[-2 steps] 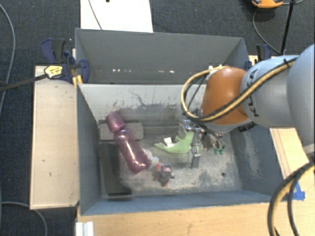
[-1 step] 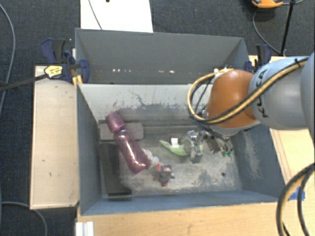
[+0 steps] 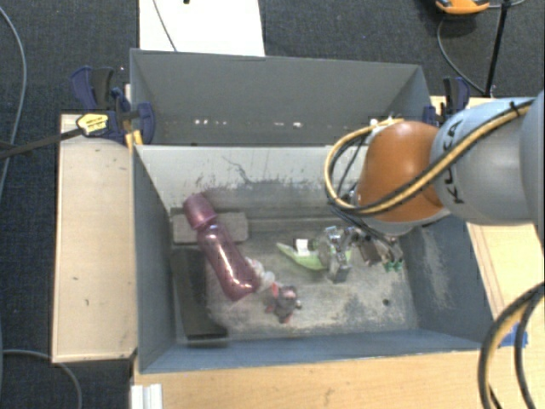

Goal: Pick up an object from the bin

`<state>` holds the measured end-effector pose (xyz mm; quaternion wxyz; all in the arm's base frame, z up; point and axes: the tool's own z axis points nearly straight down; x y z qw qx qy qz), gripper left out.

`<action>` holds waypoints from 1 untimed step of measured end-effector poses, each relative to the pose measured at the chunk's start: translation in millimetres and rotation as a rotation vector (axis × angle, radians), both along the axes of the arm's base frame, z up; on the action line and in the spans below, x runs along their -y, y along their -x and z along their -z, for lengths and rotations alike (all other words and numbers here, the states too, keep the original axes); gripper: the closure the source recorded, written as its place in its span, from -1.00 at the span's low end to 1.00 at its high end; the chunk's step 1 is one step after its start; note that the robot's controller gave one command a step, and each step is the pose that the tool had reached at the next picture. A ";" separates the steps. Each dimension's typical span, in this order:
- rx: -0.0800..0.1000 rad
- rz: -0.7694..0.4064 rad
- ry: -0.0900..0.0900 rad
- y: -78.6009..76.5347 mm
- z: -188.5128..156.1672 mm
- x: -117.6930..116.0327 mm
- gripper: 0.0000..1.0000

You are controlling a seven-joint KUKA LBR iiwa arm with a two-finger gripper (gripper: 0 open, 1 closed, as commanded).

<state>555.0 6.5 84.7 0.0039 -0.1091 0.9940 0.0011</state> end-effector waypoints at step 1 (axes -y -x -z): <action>-0.006 -0.009 0.000 -3.7 -38.6 -4.1 1.00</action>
Offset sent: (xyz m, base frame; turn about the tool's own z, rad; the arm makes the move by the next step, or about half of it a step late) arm 0.0017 -0.0093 0.1589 0.0240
